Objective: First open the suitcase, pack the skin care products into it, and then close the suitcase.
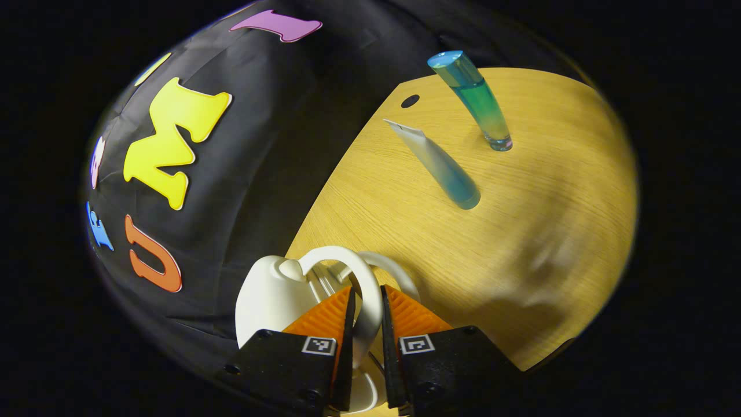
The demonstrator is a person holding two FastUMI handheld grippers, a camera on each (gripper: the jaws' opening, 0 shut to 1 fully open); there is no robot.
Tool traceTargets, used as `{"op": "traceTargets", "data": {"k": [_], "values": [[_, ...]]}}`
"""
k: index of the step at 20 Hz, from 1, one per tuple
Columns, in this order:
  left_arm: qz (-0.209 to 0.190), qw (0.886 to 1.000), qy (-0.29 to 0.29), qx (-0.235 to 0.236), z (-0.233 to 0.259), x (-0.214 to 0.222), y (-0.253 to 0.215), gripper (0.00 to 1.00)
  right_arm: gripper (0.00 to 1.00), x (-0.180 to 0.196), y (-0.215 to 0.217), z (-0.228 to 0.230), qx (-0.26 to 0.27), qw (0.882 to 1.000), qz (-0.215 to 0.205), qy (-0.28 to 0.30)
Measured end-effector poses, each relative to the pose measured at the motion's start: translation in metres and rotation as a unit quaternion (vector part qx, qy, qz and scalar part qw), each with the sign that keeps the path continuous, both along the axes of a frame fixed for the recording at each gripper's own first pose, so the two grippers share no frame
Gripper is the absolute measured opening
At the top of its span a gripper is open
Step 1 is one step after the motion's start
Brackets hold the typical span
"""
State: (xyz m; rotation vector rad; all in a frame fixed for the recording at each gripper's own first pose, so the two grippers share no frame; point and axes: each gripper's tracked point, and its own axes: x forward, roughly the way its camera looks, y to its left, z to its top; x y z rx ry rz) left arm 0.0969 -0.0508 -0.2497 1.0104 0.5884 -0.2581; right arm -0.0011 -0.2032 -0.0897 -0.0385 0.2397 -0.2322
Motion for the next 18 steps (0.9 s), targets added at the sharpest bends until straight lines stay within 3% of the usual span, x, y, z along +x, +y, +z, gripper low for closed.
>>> {"op": "traceTargets", "data": {"k": [3, 8, 10, 13, 16, 18], "values": [[0.007, 0.999, -0.014, -0.050, 0.023, -0.002, 0.002, 0.12, 0.81, -0.007, 0.015, 0.009, -0.005, 1.000, -0.008, -0.011], [0.016, 0.985, -0.064, -0.159, 0.093, -0.015, 0.020, 0.04, 0.80, -0.011, 0.064, 0.039, -0.015, 0.999, 0.014, -0.037], [0.016, 0.973, -0.112, -0.201, 0.143, -0.015, 0.043, 0.03, 0.80, -0.008, 0.089, 0.057, -0.016, 0.998, 0.027, -0.054], [0.040, 0.952, -0.173, -0.250, 0.206, -0.016, 0.114, 0.03, 0.81, 0.002, 0.129, 0.075, -0.011, 0.996, 0.050, -0.072], [0.076, 0.932, -0.206, -0.288, 0.227, -0.004, 0.201, 0.03, 0.80, 0.010, 0.169, 0.086, -0.004, 0.994, 0.072, -0.079], [0.098, 0.912, -0.221, -0.333, 0.233, 0.000, 0.257, 0.03, 0.81, 0.011, 0.193, 0.089, -0.007, 0.993, 0.085, -0.077]]}}
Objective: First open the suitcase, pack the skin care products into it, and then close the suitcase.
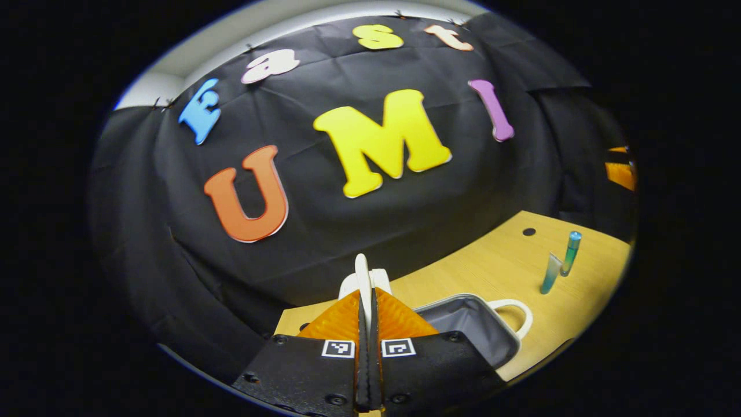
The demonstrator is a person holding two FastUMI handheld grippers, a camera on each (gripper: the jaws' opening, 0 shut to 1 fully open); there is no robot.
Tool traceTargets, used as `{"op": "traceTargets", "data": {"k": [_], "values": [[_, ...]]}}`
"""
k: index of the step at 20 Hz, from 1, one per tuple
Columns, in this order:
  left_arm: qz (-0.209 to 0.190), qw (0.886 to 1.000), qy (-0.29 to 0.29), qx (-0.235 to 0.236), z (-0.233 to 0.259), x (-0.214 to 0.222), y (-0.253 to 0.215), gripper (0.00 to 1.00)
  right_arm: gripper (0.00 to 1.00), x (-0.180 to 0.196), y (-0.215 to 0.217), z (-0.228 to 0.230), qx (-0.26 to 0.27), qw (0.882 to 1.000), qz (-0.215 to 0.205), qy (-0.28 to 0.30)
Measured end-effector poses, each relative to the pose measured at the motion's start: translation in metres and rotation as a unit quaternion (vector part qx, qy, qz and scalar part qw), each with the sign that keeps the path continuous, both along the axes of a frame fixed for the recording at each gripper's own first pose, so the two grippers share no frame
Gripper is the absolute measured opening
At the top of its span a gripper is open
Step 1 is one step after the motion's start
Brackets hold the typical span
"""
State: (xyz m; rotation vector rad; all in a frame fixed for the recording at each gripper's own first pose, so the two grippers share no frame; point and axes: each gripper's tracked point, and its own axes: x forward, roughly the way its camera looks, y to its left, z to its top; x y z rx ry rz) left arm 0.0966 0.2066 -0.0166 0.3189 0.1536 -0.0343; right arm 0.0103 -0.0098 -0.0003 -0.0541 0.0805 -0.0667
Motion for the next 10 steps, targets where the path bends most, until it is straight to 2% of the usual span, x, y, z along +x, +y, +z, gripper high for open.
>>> {"op": "traceTargets", "data": {"k": [3, 6, 8, 10], "values": [[0.041, 0.996, -0.006, -0.074, -0.017, -0.005, 0.087, 0.03, 0.81, -0.002, 0.030, 0.001, -0.014, 1.000, 0.014, 0.005], [0.090, 0.986, 0.024, -0.139, -0.072, -0.004, 0.165, 0.04, 0.81, -0.005, 0.052, -0.006, -0.036, 0.999, 0.022, 0.017], [0.117, 0.970, 0.055, -0.205, -0.121, -0.007, 0.197, 0.04, 0.80, -0.006, 0.058, -0.013, -0.050, 0.998, 0.020, 0.030], [0.141, 0.948, 0.086, -0.273, -0.170, -0.002, 0.215, 0.04, 0.80, -0.008, 0.062, -0.021, -0.064, 0.997, 0.018, 0.044]]}}
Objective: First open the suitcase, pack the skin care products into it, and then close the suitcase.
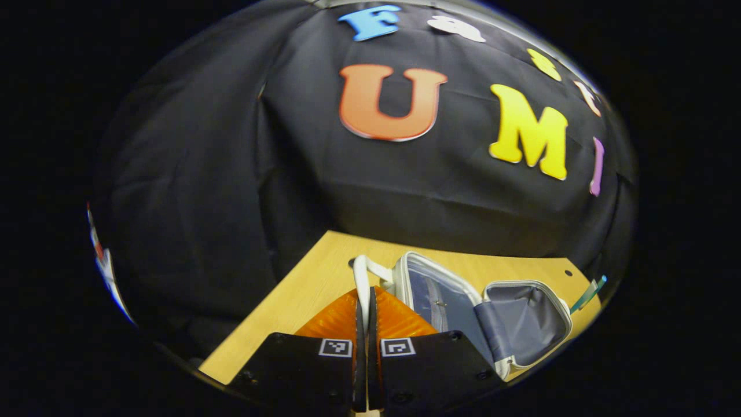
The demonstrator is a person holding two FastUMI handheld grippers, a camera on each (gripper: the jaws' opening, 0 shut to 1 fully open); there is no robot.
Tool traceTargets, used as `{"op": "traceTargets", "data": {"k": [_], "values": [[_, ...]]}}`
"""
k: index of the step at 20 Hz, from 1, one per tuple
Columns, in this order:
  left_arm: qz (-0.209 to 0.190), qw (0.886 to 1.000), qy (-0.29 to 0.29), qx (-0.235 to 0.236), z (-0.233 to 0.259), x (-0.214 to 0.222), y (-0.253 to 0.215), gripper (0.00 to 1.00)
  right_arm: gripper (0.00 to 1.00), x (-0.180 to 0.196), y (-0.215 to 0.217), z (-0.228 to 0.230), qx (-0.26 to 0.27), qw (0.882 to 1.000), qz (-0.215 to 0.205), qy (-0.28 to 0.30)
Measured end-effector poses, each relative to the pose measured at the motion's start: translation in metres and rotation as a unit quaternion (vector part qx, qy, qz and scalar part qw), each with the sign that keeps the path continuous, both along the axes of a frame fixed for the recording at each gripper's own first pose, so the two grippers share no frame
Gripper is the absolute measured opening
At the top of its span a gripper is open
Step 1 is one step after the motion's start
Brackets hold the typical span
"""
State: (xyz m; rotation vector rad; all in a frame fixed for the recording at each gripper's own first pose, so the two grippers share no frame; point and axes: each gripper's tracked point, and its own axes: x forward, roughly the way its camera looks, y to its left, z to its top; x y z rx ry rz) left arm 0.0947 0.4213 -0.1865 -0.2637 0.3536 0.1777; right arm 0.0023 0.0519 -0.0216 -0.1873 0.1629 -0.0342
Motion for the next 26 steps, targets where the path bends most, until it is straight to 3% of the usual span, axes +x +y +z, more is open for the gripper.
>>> {"op": "traceTargets", "data": {"k": [1, 2, 3, 4, 7, 8, 9, 10, 11, 14, 15, 16, 17, 19, 22, 26], "values": [[0.005, 0.999, 0.011, -0.030, -0.020, 0.002, 0.006, 0.04, 0.80, -0.002, 0.002, -0.004, -0.006, 1.000, -0.001, 0.007], [0.009, 0.998, 0.023, -0.050, -0.039, 0.003, 0.009, 0.11, 0.80, -0.004, 0.004, -0.008, -0.010, 1.000, 0.000, 0.015], [0.012, 0.997, 0.038, -0.066, -0.056, 0.003, 0.011, 0.05, 0.80, -0.004, 0.005, -0.012, -0.014, 1.000, -0.001, 0.022], [0.007, 0.996, 0.046, -0.079, -0.069, 0.006, 0.008, 0.05, 0.80, -0.004, 0.005, -0.015, -0.015, 1.000, -0.003, 0.027], [0.002, 0.995, 0.062, -0.080, -0.085, 0.013, 0.005, 0.10, 0.80, -0.003, 0.004, -0.020, -0.012, 0.999, -0.010, 0.037], [0.003, 0.995, 0.072, -0.067, -0.090, 0.012, 0.007, 0.02, 0.81, -0.003, 0.004, -0.019, -0.011, 0.999, -0.011, 0.036], [0.013, 0.995, 0.085, -0.044, -0.093, 0.010, 0.013, 0.25, 0.80, -0.003, 0.004, -0.017, -0.010, 0.999, -0.010, 0.033], [0.023, 0.995, 0.093, -0.024, -0.092, 0.004, 0.018, 0.19, 0.80, -0.002, 0.004, -0.016, -0.008, 0.999, -0.007, 0.031], [0.025, 0.995, 0.092, -0.009, -0.084, 0.003, 0.018, 0.48, 0.81, -0.002, 0.003, -0.016, -0.006, 1.000, -0.005, 0.029], [0.022, 0.997, 0.055, 0.051, -0.036, -0.005, -0.001, 0.70, 0.80, 0.001, -0.005, -0.016, 0.010, 1.000, -0.002, 0.023], [0.018, 0.997, 0.037, 0.071, -0.012, -0.010, -0.016, 0.94, 0.80, 0.001, -0.009, -0.017, 0.014, 1.000, -0.002, 0.019], [0.011, 0.996, 0.018, 0.090, 0.008, -0.014, -0.035, 0.83, 0.81, 0.001, -0.014, -0.016, 0.016, 1.000, -0.003, 0.015], [0.006, 0.994, -0.004, 0.105, 0.030, -0.017, -0.059, 0.85, 0.80, 0.000, -0.021, -0.017, 0.019, 1.000, -0.003, 0.012], [0.000, 0.994, -0.027, 0.108, 0.059, -0.027, -0.112, 0.98, 0.80, 0.001, -0.036, -0.021, 0.027, 1.000, -0.006, 0.009], [-0.010, 0.991, -0.052, 0.122, 0.085, -0.040, -0.187, 1.00, 0.80, 0.000, -0.066, -0.027, 0.039, 0.999, -0.013, 0.006], [-0.061, 0.991, -0.079, 0.088, 0.103, -0.058, -0.316, 0.98, 0.80, -0.001, -0.105, -0.047, 0.046, 0.999, -0.017, 0.019]]}}
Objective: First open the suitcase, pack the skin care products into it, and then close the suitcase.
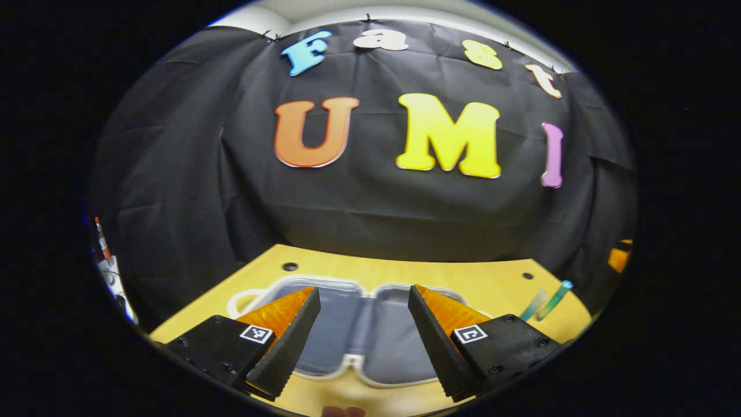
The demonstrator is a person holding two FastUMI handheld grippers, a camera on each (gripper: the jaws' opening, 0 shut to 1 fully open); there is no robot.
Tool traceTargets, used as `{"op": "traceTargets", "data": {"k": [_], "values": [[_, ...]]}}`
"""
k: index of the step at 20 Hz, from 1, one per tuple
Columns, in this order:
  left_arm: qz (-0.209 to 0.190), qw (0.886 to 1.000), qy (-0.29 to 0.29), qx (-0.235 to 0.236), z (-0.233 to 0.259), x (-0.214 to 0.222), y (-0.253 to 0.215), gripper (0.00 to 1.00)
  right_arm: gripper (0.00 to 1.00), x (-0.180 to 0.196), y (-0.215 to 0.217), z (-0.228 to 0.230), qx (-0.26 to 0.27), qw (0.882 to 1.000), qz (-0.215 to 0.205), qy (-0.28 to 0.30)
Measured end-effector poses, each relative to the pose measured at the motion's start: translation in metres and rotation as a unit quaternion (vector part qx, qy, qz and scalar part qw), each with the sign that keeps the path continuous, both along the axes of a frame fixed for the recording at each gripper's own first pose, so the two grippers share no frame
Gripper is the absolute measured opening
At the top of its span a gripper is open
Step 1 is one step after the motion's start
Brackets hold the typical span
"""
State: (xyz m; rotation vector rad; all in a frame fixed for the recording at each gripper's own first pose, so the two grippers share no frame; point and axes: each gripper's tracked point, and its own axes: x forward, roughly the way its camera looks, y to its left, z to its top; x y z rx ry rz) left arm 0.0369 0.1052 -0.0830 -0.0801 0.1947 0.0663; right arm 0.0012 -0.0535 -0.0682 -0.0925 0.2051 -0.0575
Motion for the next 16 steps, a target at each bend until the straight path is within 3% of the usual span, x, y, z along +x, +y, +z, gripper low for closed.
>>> {"op": "traceTargets", "data": {"k": [3, 9, 12, 16], "values": [[-0.074, 0.997, 0.017, 0.002, -0.020, 0.000, -0.097, 0.98, 0.80, -0.004, -0.029, -0.021, 0.001, 1.000, 0.004, 0.021], [-0.207, 0.976, 0.070, -0.004, -0.075, 0.002, -0.261, 0.98, 0.80, -0.011, -0.085, -0.045, -0.020, 0.998, 0.015, 0.051], [-0.222, 0.971, 0.085, -0.002, -0.111, 0.025, -0.299, 0.98, 0.80, -0.013, -0.114, -0.056, -0.021, 0.998, 0.001, 0.065], [-0.191, 0.975, 0.116, 0.001, -0.164, 0.068, -0.309, 0.98, 0.80, -0.016, -0.147, -0.067, -0.023, 0.996, -0.019, 0.081]]}}
